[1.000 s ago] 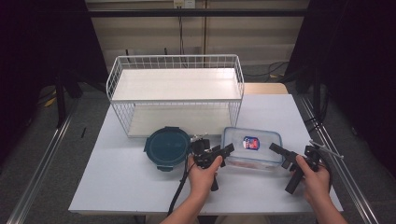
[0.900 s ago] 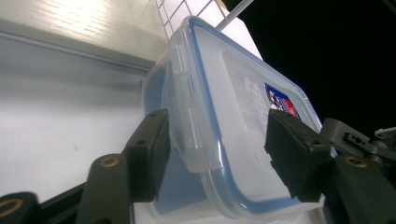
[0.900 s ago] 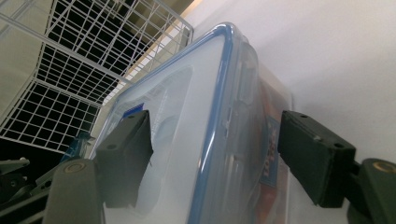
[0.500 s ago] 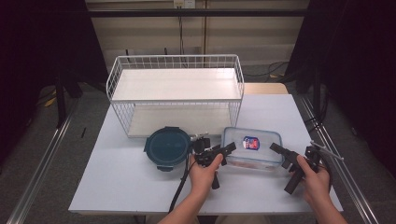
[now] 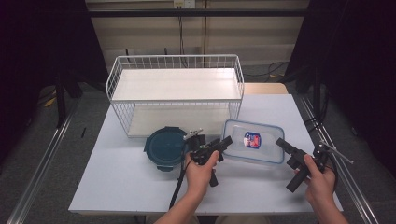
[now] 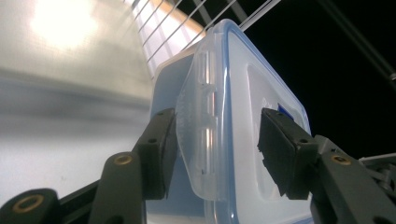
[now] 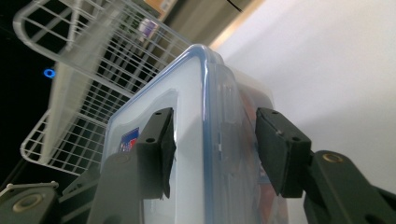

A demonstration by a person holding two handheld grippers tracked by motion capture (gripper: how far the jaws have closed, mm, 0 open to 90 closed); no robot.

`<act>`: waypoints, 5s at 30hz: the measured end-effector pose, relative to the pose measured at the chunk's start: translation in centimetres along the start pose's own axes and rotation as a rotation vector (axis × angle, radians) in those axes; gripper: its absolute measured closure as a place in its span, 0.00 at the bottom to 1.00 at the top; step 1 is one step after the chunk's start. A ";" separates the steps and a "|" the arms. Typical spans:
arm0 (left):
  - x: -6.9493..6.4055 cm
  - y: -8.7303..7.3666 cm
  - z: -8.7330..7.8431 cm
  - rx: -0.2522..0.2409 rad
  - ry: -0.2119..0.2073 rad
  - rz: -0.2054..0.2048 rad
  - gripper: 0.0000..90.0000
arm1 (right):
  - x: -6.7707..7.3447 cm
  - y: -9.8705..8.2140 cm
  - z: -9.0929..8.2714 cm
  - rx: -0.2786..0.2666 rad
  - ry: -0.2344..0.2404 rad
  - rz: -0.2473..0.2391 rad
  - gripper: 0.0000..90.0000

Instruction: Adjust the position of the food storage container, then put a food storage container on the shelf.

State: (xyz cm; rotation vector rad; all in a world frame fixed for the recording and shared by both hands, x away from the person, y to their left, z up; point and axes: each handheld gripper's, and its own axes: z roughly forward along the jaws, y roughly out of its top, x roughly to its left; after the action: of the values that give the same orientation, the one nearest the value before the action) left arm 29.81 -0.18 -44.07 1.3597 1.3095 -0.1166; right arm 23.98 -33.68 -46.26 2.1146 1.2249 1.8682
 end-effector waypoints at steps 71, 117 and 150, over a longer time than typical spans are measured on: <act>-1.9 11.4 -14.0 -0.333 -0.124 0.004 0.61 | 18.0 1.1 4.7 -0.206 0.330 -0.132 0.61; 4.5 20.0 -14.2 -0.394 -0.041 -0.123 0.62 | 22.3 0.5 16.4 -0.179 0.297 -0.050 0.61; 7.3 22.6 -10.9 -0.385 0.031 -0.200 0.59 | 22.3 1.7 21.1 -0.152 0.184 -0.048 0.58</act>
State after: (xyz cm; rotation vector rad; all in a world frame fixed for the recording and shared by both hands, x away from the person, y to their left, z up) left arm 42.05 19.28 -31.77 0.9079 1.4086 0.0209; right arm 41.81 -12.47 -32.89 1.8565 1.1127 2.1007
